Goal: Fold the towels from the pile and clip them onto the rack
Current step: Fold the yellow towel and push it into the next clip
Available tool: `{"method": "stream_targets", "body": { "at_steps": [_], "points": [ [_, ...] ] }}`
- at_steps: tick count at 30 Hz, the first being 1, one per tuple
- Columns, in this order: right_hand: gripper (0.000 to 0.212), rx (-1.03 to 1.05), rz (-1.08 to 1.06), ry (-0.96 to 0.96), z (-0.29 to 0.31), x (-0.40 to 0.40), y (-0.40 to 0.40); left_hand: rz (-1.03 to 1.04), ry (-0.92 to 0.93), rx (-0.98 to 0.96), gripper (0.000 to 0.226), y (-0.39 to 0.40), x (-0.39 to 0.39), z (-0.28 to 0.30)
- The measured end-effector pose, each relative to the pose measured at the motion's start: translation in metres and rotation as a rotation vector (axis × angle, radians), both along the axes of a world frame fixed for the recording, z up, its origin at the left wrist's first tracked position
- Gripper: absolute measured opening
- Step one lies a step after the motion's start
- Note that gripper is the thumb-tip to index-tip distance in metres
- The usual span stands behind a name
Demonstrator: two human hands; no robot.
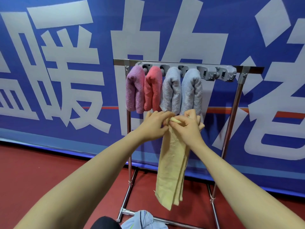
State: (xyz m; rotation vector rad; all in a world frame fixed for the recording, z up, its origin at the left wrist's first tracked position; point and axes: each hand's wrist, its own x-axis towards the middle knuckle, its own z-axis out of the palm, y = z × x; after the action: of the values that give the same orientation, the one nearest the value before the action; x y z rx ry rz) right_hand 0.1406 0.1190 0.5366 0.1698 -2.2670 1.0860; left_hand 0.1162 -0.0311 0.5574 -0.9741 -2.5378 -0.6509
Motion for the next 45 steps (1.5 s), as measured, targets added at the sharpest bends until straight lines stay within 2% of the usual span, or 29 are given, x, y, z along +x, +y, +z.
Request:
{"method": "stream_targets", "body": {
  "at_steps": [7,11,12,13,16,22,27,31,35,40,43,45],
  "points": [
    [0.012,0.035,0.010,0.025,-0.004,0.004,0.005,-0.035,0.012,-0.093,0.044,-0.002,-0.003,0.000],
    [0.004,0.098,0.021,0.050,-0.007,0.006,0.006,0.029,0.011,-0.148,0.019,0.000,-0.004,-0.001],
    [0.006,0.126,0.030,0.046,-0.008,0.007,0.007,0.065,0.041,-0.182,0.013,0.000,-0.005,-0.002],
    [0.017,0.159,0.042,0.041,-0.009,0.007,0.008,0.101,0.069,-0.200,0.011,-0.001,-0.006,-0.004],
    [0.033,0.194,0.080,-0.011,-0.014,0.004,0.016,0.188,0.127,-0.154,0.013,-0.003,-0.008,-0.007],
    [0.026,0.047,0.111,-0.071,-0.021,-0.002,0.032,0.143,0.183,-0.004,0.011,0.003,-0.008,-0.008],
    [0.013,0.089,0.098,-0.085,-0.024,-0.005,0.041,0.029,0.178,-0.138,0.022,0.004,-0.006,0.000],
    [0.012,0.143,0.110,-0.045,-0.019,-0.006,0.042,-0.028,0.172,-0.177,0.020,0.003,-0.004,0.001],
    [0.026,0.071,0.202,-0.099,-0.013,0.000,0.047,-0.036,0.145,-0.184,0.015,0.001,-0.004,0.000],
    [0.049,0.155,0.329,-0.207,-0.007,0.002,0.054,-0.076,0.127,-0.233,0.018,0.003,-0.005,-0.002],
    [0.049,0.234,0.348,-0.253,-0.002,0.003,0.054,-0.104,0.113,-0.231,0.017,0.006,-0.005,-0.003],
    [0.037,0.312,0.341,-0.299,0.001,0.003,0.053,-0.115,0.124,-0.244,0.018,0.005,-0.006,-0.004]
  ]
}}
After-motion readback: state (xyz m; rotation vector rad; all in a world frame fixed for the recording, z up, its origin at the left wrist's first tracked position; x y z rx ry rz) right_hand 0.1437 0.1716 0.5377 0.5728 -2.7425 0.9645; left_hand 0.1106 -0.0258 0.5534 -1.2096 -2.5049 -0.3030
